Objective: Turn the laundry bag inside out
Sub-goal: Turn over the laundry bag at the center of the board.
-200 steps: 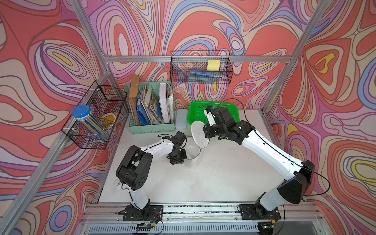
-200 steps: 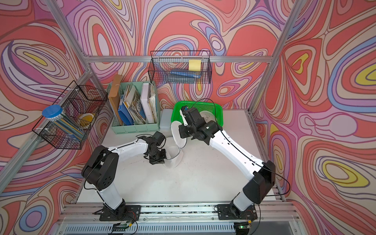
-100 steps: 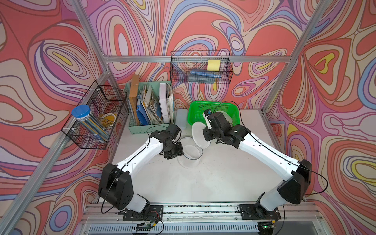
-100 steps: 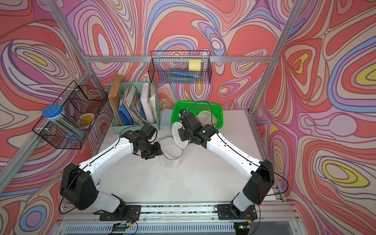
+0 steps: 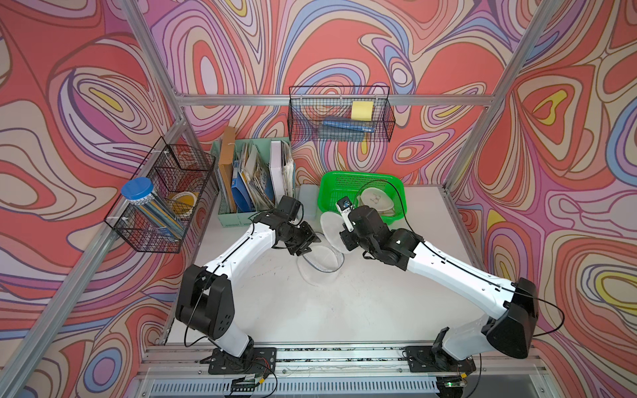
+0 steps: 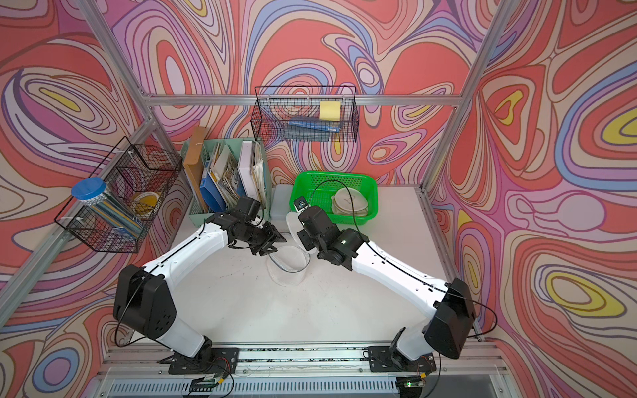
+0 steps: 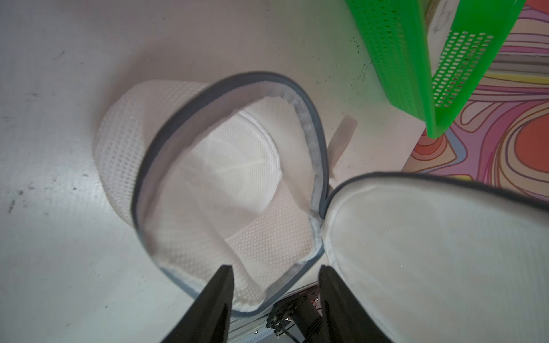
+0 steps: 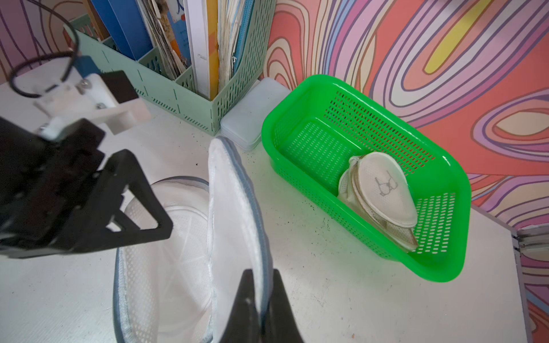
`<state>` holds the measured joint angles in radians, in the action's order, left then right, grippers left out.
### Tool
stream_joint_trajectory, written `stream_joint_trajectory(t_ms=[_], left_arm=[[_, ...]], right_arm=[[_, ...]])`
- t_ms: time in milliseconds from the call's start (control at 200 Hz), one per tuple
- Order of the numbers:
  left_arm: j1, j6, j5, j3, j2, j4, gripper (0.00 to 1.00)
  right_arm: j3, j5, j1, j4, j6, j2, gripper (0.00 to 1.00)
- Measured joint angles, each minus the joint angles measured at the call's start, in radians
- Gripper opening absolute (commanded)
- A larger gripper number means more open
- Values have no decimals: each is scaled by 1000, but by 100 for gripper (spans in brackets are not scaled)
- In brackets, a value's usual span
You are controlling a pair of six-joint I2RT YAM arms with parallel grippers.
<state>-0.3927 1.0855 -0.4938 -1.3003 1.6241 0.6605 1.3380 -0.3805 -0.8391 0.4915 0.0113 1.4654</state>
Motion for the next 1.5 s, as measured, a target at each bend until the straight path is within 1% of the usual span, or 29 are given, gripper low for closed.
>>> stream_joint_trajectory(t_ms=[180, 350, 586, 956, 1021, 1277, 1352, 1417, 1457, 1502], left_arm=[[5, 72, -27, -15, 69, -39, 53], [23, 119, -40, -27, 101, -67, 55], [53, 154, -62, -32, 101, -112, 55], [59, 196, -77, -32, 102, -165, 54], [59, 202, -80, -32, 108, -175, 52], [60, 217, -80, -32, 162, -178, 51], [61, 234, -79, -24, 166, -190, 49], [63, 251, -80, -21, 166, -203, 45], [64, 254, -83, -21, 167, -212, 39], [65, 260, -89, -21, 167, -221, 27]], right_arm=[[-69, -7, -11, -86, -45, -56, 0], [-94, -6, -14, -128, -76, -76, 0], [-114, -9, -14, -160, -92, -77, 0], [-127, -3, -14, -171, -101, -77, 0], [-127, 3, -14, -171, -101, -77, 0], [-128, 10, -14, -186, -104, -77, 0], [-129, 11, -15, -187, -104, -77, 0], [-131, 13, -16, -187, -104, -78, 0], [-134, 14, -16, -187, -104, -80, 0], [-140, 15, -16, -188, -104, -84, 0]])
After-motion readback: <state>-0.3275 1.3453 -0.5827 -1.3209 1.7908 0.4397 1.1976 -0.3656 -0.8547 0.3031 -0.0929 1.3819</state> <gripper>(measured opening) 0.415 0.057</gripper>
